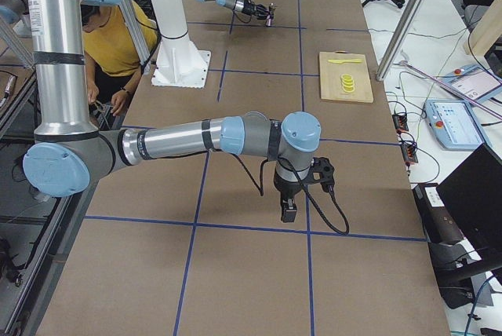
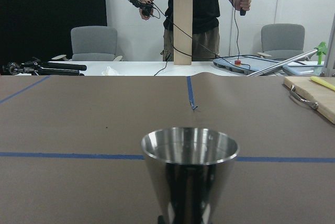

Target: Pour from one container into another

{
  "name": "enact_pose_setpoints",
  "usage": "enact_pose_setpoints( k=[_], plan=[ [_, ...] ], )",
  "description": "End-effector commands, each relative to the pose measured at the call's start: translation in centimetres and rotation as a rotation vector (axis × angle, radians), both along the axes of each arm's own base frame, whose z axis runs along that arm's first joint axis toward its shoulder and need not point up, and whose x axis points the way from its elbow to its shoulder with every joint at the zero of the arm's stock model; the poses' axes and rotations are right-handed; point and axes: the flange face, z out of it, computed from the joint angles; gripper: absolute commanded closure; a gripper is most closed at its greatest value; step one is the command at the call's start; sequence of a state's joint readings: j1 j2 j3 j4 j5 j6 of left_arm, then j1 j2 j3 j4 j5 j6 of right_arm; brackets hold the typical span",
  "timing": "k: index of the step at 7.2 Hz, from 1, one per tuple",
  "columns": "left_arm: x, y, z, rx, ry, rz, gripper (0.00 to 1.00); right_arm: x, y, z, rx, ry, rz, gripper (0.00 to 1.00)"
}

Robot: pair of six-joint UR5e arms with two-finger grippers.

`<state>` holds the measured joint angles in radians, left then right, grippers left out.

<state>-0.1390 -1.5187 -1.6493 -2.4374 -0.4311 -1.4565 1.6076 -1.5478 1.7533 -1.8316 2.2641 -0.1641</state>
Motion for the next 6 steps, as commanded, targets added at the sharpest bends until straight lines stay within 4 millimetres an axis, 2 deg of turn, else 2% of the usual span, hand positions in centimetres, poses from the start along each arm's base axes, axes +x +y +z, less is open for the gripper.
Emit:
enact_pose_setpoints(
  k=[1,2,6],
  plan=[
    [0.03,0.04,0.02,0.0,-0.001,0.001,0.71,0.0,0.06,0.07,-0.001,0.0,0.0,0.0],
    [0.07,0.18,0.1,-0.001,-0.002,0.005,0.49,0.01,0.0,0.01,0.0,0.002,0.0,0.0],
    [0.08,0.4,0.17,-0.001,-0.004,0.01,0.22,0.0,0.0,-0.08,0.002,0.0,0.0,0.0]
  ],
)
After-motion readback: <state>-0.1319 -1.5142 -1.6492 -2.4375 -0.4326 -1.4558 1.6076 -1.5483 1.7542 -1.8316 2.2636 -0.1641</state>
